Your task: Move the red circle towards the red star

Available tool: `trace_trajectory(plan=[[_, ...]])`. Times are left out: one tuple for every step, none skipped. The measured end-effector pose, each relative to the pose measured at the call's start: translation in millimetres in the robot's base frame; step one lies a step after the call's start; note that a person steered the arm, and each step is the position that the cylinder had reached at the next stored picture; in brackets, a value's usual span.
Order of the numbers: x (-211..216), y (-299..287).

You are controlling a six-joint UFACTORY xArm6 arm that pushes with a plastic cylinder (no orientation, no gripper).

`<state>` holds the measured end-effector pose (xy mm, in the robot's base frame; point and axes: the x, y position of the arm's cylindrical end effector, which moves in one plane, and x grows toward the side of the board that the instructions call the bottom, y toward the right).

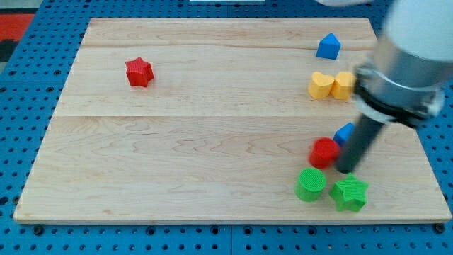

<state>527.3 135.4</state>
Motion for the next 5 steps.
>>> trace_trajectory(plan=[[-23, -92], [3, -68], [-11, -37], [-60, -27], [-92, -64]])
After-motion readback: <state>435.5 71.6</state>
